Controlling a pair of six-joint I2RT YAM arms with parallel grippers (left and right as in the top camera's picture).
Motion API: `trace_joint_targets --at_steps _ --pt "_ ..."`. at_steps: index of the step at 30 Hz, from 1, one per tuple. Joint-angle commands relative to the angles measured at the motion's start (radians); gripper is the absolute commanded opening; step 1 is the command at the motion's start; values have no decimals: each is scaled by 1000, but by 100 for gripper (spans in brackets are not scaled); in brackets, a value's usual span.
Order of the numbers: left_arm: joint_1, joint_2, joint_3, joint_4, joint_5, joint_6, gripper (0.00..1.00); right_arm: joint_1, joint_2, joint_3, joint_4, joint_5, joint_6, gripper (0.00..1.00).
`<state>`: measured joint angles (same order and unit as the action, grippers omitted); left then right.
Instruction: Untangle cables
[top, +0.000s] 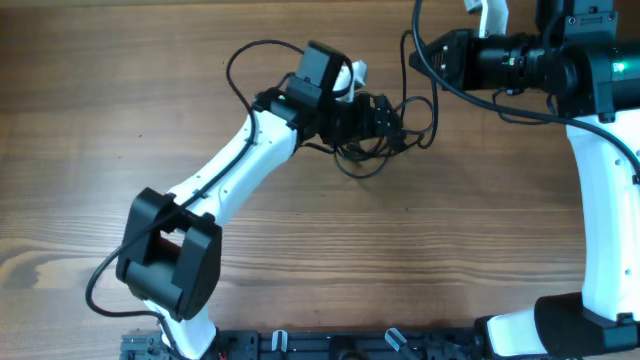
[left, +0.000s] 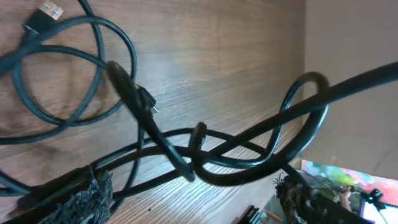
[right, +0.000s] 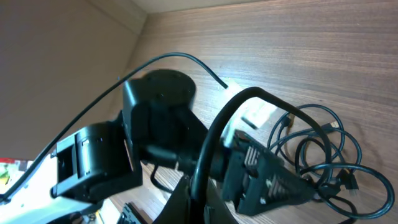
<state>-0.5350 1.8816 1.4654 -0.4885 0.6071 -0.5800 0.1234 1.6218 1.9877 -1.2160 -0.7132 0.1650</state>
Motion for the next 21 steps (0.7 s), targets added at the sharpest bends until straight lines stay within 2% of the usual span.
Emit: trace_joint_targets --at_steps 1,3,6,8,11,16,19,21 --pt "-55 34 5 4 -117 -16 85 2 6 15 3 -70 -35 4" --pt "-80 58 5 4 -212 -48 78 2 6 15 2 -75 -35 5" --pt "-87 108 5 1 -312 -132 53 0 -1 15 9 -79 -34 4" --pt "-84 145 5 2 -322 -163 46 -18 -14 15 30 -114 -31 4" --pt "-84 169 5 -56 -372 -163 43 -132 -54 15 78 -159 0 4" --pt "-84 171 5 -99 -474 -170 46 -376 -76 15 211 -547 69 4" --pt "-84 177 5 -123 -505 -188 46 -447 -77 15 232 -517 89 4" --pt "-84 181 4 -164 -540 -188 45 -491 -80 15 261 -374 135 4"
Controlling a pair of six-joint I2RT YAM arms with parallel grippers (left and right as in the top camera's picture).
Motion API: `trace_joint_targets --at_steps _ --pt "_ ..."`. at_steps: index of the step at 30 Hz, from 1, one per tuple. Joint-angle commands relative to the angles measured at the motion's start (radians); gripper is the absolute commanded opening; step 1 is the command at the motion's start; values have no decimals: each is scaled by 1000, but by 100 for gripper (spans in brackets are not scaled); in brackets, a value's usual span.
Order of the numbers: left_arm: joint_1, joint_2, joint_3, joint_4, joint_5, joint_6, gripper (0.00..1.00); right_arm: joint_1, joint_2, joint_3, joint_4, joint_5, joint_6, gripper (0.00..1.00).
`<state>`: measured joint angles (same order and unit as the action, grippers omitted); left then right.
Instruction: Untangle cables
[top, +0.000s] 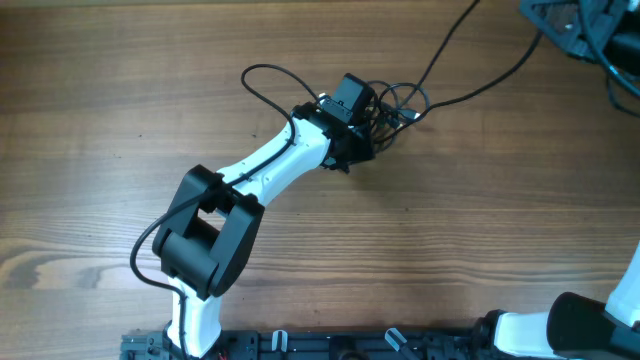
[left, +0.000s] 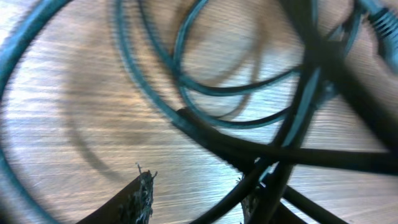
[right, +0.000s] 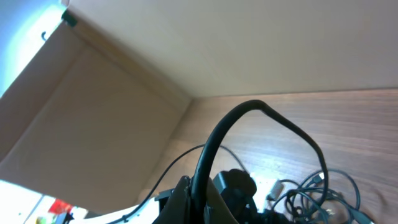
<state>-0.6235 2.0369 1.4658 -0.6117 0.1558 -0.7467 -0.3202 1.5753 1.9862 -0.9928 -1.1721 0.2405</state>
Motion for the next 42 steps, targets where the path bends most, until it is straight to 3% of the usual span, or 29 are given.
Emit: trace_joint_targets --at_steps 1,4,11,13,15,16,18,19,20,22,25,27,30,35,42 --pt "5 28 4 -72 -113 -21 45 -79 -44 17 77 248 95 4" --pt "5 28 -10 -102 -151 -21 45 -99 -68 25 151 388 127 4" --pt "68 28 -60 -151 -207 -20 41 -63 -70 63 118 388 97 4" --pt "105 23 -56 -140 -134 36 44 -31 -70 63 67 390 50 4" --pt "145 -7 -37 -118 95 209 46 -5 -70 62 2 401 5 4" --pt "153 -47 -26 -88 216 290 48 -4 -70 62 -22 401 -3 4" --pt "144 -118 -22 -6 314 317 61 -4 -70 62 -47 401 -6 4" --pt "138 -143 -22 46 365 305 79 -4 -70 62 -59 401 -11 4" --pt "130 -156 -22 108 410 256 89 -4 -70 62 -64 401 -18 4" --pt "107 -143 -22 201 457 162 95 -4 -70 62 -74 385 -31 4" --pt "29 -81 -22 377 448 68 99 -4 -70 62 -116 359 -73 4" --pt "1 -32 -22 430 371 -64 99 -4 -70 62 -147 323 -116 4" --pt "-28 68 -22 540 281 -212 94 -4 -70 62 -192 324 -140 4" --pt "-83 156 -21 563 158 -223 90 -4 -70 62 -224 324 -141 4" --pt "-138 172 -19 470 0 -63 84 -4 -70 62 -251 324 -163 5"
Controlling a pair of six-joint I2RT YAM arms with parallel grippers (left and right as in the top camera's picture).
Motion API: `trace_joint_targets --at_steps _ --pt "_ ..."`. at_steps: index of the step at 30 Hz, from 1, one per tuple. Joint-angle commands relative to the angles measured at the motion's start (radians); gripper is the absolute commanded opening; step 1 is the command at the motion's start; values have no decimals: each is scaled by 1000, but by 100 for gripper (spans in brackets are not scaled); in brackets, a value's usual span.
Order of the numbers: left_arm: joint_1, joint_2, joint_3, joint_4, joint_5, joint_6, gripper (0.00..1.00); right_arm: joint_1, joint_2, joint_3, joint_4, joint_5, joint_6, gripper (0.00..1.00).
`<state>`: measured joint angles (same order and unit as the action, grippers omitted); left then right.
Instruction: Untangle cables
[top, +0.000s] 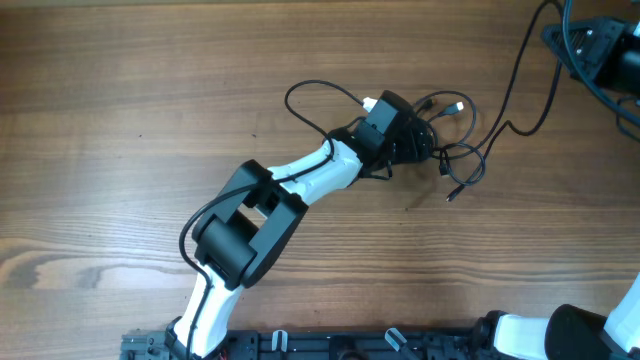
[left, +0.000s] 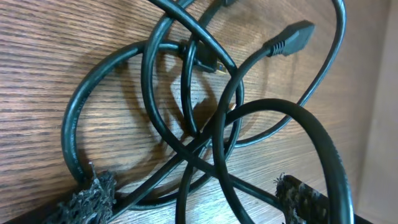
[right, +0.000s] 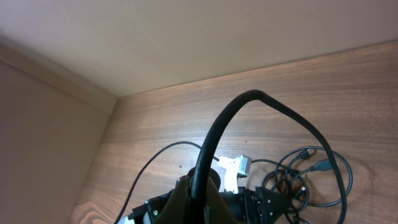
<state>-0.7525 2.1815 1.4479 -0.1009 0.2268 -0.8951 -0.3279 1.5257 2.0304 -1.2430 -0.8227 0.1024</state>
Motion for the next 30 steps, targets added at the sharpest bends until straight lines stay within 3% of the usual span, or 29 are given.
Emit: trace_joint_targets --at_steps 1,4,7,9,11,16,19,21,24,30 --pt "-11 27 -1 -76 -109 124 84 3 -21 18 -1 -26 -24 4" --pt "-15 27 -1 -232 -281 241 82 3 -21 18 -9 -25 -32 4" --pt "10 26 16 -436 -310 436 78 3 -21 18 -15 -25 -75 4" --pt "40 26 27 -613 -386 451 69 3 -21 18 -13 -5 -80 4" --pt "83 26 27 -680 -383 439 61 3 -19 18 20 17 -78 4" --pt "164 27 24 -690 -328 439 58 0 -23 19 417 8 212 4" --pt "175 28 2 -693 -329 439 56 -61 -29 19 756 13 488 4" --pt "175 28 1 -693 -328 439 56 -101 -29 19 896 13 592 4" --pt "175 28 1 -693 -328 438 56 -180 -29 19 1062 15 662 4" --pt "175 28 1 -692 -329 435 56 -267 -29 19 1124 146 655 4"
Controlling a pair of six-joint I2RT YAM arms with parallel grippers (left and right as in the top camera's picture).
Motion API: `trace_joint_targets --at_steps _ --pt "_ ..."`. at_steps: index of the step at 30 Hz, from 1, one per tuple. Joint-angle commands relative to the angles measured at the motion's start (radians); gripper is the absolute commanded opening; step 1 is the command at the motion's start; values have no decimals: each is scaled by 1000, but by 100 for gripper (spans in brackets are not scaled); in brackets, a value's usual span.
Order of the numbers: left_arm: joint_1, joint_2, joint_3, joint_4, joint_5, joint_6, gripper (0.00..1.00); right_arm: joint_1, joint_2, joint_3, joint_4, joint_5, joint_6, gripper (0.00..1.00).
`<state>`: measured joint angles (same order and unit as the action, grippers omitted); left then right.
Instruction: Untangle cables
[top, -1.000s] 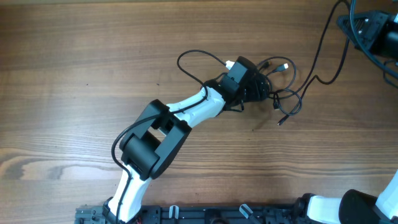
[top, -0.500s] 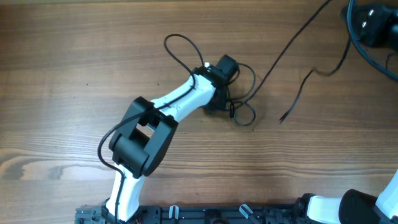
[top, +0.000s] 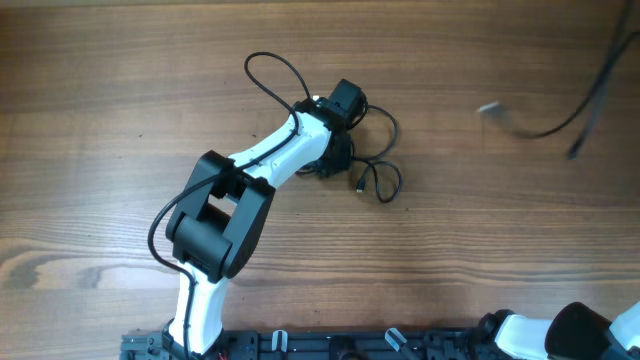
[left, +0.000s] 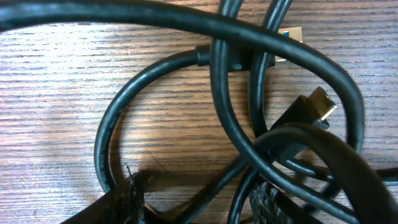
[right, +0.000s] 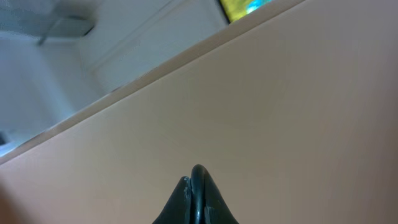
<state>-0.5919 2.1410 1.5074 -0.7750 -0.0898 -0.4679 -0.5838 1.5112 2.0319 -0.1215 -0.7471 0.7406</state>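
Observation:
A tangle of black cables (top: 375, 165) lies on the wooden table (top: 120, 150) near the middle. My left gripper (left: 199, 200) is down on it, its jaws narrowed with two strands running between the fingers (left: 134, 198). Loops and a black USB plug (left: 314, 106) fill the left wrist view. One black cable (top: 560, 125) hangs apart from the tangle at the top right, blurred, with its plug end (top: 490, 110) free. My right gripper (right: 196, 180) is shut on that cable and faces a plain wall; it is outside the overhead view.
The left arm's own thin black lead (top: 268, 72) loops out behind its wrist. A black rail with clips (top: 300, 345) runs along the front edge. The right arm's base (top: 590, 335) shows at the bottom right corner.
The left gripper and the tangle have shifted left, and the jaws stand narrower. The right gripper has left the overhead view, and its cable no longer joins the tangle.
Both grippers met at the tangle at the back, the right shut on one cable. Then the right was far off at the top right with that cable stretched from the pile. The pile lay spread further right. Now the cable hangs separate.

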Motion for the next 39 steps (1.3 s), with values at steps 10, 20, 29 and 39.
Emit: trace_joint_targets --at_steps 10,20,29,39 --pt "54 -80 -5 -145 -12 8 80 93 -12 18 -766 61 -381 4" --pt "80 -305 -2 -176 52 8 100 89 28 18 -341 504 -557 4" --pt "79 -305 -2 -148 56 8 100 -57 381 18 -348 638 -583 4" --pt "77 -304 -2 -135 64 -11 100 -58 782 15 -501 599 -498 19"
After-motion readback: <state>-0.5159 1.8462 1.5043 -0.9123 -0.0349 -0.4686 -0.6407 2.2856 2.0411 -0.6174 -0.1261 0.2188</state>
